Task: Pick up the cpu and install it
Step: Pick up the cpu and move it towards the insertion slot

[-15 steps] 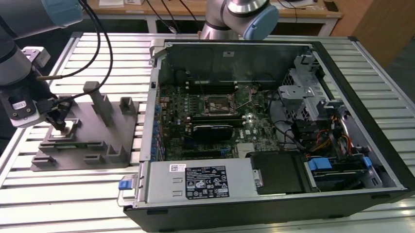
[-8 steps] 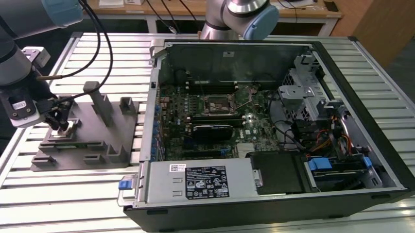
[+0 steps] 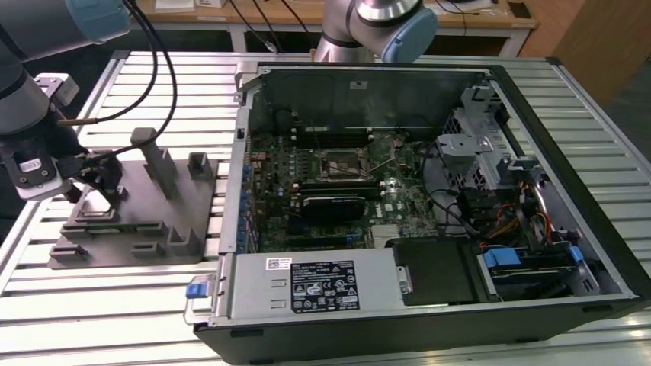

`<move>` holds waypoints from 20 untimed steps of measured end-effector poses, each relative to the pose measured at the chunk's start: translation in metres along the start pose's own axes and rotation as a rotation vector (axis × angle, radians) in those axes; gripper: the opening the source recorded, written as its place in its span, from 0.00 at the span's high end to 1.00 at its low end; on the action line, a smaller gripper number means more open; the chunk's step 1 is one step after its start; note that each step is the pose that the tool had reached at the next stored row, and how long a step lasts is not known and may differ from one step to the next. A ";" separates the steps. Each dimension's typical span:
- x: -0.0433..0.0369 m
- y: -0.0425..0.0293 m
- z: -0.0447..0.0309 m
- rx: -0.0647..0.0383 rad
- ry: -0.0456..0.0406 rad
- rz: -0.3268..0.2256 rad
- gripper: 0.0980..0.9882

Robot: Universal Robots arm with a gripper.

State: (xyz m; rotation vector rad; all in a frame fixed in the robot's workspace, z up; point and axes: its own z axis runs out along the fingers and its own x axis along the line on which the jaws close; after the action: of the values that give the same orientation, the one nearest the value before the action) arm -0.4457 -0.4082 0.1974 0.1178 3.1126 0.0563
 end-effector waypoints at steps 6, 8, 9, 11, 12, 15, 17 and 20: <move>0.0000 0.0000 0.0006 0.000 -0.0002 -0.001 0.32; 0.0000 -0.0001 0.0023 0.000 0.0001 -0.006 0.32; 0.0001 -0.0001 0.0034 0.000 0.0003 -0.010 0.32; 0.0002 -0.0002 0.0058 0.000 0.0006 -0.018 0.32; 0.0002 -0.0002 0.0069 0.000 0.0009 -0.023 0.32; 0.0003 0.0005 0.0099 -0.001 0.0014 -0.039 0.32; 0.0004 0.0010 0.0117 -0.002 0.0019 -0.049 0.32; 0.0006 0.0013 0.0137 -0.004 0.0025 -0.060 0.32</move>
State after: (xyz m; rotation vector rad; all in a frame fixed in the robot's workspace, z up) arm -0.4457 -0.4064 0.1838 0.0243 3.1159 0.0614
